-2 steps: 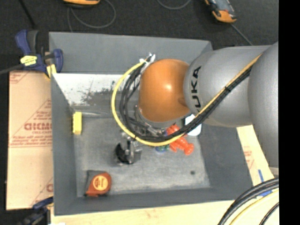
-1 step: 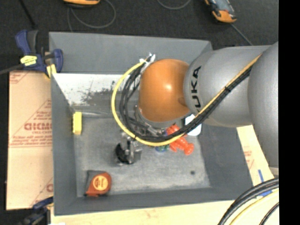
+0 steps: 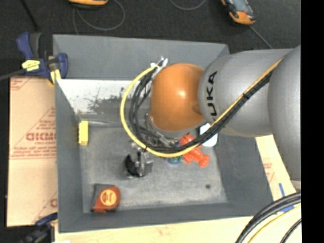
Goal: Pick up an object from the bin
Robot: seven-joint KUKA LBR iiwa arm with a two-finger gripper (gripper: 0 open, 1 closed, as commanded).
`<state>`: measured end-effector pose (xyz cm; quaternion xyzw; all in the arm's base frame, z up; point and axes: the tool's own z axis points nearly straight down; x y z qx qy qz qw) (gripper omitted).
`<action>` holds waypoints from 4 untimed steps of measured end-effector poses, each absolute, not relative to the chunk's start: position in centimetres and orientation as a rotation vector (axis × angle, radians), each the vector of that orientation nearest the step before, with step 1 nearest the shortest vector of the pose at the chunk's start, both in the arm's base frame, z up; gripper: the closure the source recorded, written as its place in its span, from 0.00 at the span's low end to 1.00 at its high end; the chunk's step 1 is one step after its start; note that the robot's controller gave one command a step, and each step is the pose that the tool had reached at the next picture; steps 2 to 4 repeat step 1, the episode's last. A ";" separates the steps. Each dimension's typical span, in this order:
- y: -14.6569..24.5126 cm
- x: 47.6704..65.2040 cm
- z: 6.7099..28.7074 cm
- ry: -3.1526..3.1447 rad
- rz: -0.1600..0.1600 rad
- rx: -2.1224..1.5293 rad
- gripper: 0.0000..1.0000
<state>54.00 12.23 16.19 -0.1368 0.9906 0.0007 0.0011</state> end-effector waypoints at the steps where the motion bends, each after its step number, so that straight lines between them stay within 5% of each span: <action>1: 6.8 51.6 23.7 3.088 0.000 -0.567 1.00; 4: 6.8 51.6 23.7 3.088 0.000 -0.567 1.00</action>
Offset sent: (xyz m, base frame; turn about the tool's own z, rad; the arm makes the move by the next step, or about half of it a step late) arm 0.0000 0.0000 0.0000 0.0000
